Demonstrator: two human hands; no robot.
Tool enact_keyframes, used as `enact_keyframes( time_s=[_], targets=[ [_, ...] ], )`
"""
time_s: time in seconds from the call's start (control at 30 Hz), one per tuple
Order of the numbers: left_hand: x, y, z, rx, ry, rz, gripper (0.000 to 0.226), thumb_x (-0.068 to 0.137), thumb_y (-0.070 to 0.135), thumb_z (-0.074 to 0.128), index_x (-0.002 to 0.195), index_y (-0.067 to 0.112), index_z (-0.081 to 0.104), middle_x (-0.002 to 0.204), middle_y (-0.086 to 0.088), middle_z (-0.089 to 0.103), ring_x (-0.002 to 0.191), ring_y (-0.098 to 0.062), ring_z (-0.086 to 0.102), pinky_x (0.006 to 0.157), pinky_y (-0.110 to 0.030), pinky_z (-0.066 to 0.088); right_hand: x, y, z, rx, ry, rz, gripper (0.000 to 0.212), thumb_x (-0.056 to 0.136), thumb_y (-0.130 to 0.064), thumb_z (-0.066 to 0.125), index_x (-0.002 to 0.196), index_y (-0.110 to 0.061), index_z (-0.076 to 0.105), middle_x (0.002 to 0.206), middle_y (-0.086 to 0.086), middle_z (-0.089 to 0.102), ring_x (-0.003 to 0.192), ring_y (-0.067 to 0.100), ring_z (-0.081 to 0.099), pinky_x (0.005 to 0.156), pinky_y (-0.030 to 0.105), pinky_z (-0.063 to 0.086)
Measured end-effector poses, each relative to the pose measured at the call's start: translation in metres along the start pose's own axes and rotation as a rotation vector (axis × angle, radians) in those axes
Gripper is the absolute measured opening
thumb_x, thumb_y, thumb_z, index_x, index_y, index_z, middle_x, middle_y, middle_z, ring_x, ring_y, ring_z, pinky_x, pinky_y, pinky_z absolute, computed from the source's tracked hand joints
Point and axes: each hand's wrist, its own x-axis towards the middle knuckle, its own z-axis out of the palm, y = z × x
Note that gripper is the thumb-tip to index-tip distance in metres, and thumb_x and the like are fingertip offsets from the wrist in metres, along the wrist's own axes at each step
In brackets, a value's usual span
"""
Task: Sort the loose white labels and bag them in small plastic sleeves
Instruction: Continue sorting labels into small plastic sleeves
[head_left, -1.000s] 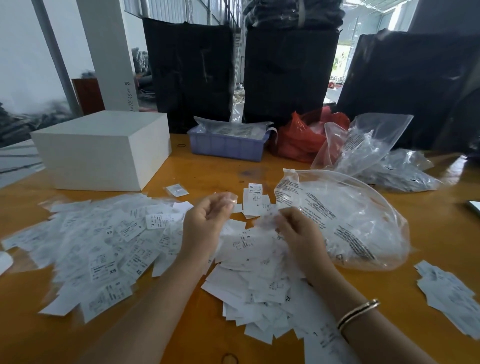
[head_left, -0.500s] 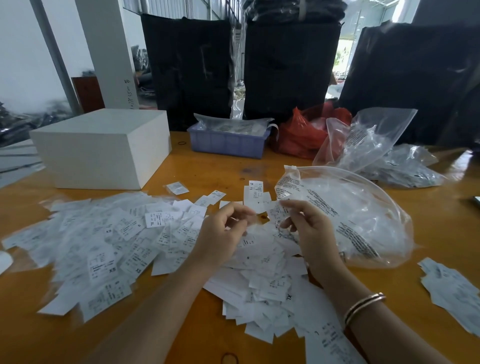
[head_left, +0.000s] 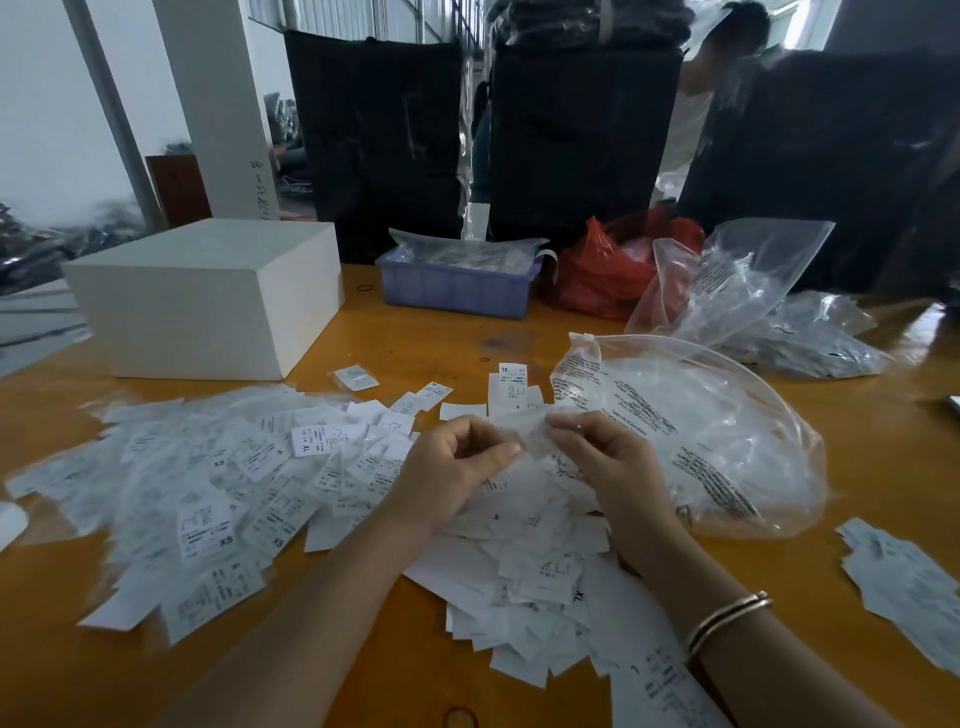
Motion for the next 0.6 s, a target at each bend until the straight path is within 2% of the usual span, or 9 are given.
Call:
enact_keyframes(
  time_s=[0.1,0.17,0.23,0.3,0.33,0.4,0.47,0.53,0.6],
  targets=[
    [0.0024,0.0023,-0.0015,-0.145,0.079,-0.011,0.006,0.088,0.011,0.062,0.083,0.015,0.06,0.088,0.002,0.074,0.086,-0.012,0.069,0.071,-0.018,0.054,0.0015,0.0011,0.0002,0.011,0.029,0.033,0.013,0.085,-0.015,0.067,0.093,-0.023,0.073,0.092,-0.005,0.073,0.085,0.007,0.067,0.07,0.014,0.051],
    [0.0029,0.004,-0.0029,-0.177,0.146,-0.008,0.008,0.089,0.006,0.059,0.086,0.013,0.059,0.085,0.003,0.074,0.085,-0.011,0.069,0.068,-0.016,0.053,0.0031,0.0025,-0.002,0.01,0.102,0.062,0.015,0.086,-0.015,0.067,0.089,-0.028,0.073,0.092,-0.004,0.072,0.08,0.008,0.066,0.065,0.015,0.051],
    [0.0023,0.0026,-0.004,-0.106,0.234,0.007,0.014,0.089,0.006,0.059,0.084,0.019,0.061,0.078,0.007,0.071,0.08,-0.01,0.067,0.066,-0.016,0.052,0.0038,0.003,-0.0039,0.046,0.13,0.09,0.025,0.087,-0.006,0.064,0.093,-0.03,0.069,0.095,0.002,0.07,0.076,0.011,0.066,0.061,0.018,0.051],
    [0.0023,0.0003,-0.0048,-0.016,0.286,0.038,0.021,0.089,0.008,0.058,0.082,0.027,0.064,0.076,0.012,0.067,0.078,-0.009,0.063,0.067,-0.018,0.052,0.0039,0.0031,-0.0041,0.102,0.106,0.085,0.037,0.087,0.0,0.061,0.105,-0.032,0.061,0.098,0.004,0.068,0.081,0.015,0.069,0.065,0.022,0.054],
    [0.0025,-0.0006,-0.0055,0.027,0.298,0.064,0.024,0.09,0.009,0.057,0.081,0.03,0.065,0.076,0.014,0.067,0.076,-0.007,0.061,0.066,-0.018,0.051,0.0038,0.003,-0.0041,0.117,0.1,0.075,0.043,0.087,0.002,0.061,0.11,-0.034,0.057,0.097,0.003,0.067,0.083,0.014,0.069,0.066,0.022,0.054],
    [0.0029,-0.0014,-0.0064,0.131,0.303,0.146,0.026,0.091,0.01,0.056,0.084,0.033,0.066,0.075,0.018,0.064,0.068,0.001,0.058,0.057,-0.012,0.045,0.0045,0.0028,-0.0039,0.13,0.114,0.057,0.046,0.087,0.001,0.061,0.114,-0.036,0.053,0.089,0.004,0.066,0.075,0.011,0.067,0.064,0.018,0.052],
    [0.0031,-0.0007,-0.0058,0.264,0.283,0.257,0.021,0.092,0.01,0.056,0.093,0.029,0.066,0.077,0.022,0.061,0.068,0.01,0.055,0.054,-0.004,0.042,0.0049,0.0026,-0.0043,0.143,0.134,0.044,0.042,0.086,-0.002,0.063,0.113,-0.033,0.055,0.077,0.005,0.06,0.068,0.01,0.06,0.062,0.017,0.051],
    [0.0024,-0.0004,-0.0037,0.4,0.248,0.367,0.023,0.09,0.009,0.061,0.106,0.025,0.062,0.081,0.022,0.059,0.08,0.014,0.056,0.063,0.0,0.043,0.0044,0.0019,-0.0049,0.141,0.147,0.014,0.032,0.086,-0.004,0.064,0.109,-0.026,0.061,0.069,-0.001,0.058,0.066,0.008,0.057,0.063,0.017,0.052],
    [0.0003,-0.0009,-0.0024,0.446,0.199,0.415,0.033,0.086,0.009,0.066,0.114,0.025,0.055,0.082,0.02,0.06,0.086,0.011,0.058,0.07,0.001,0.043,0.0031,0.0011,-0.0048,0.12,0.148,-0.035,0.022,0.085,-0.004,0.065,0.1,-0.02,0.065,0.063,-0.011,0.061,0.063,0.002,0.059,0.06,0.013,0.049]
  ],
)
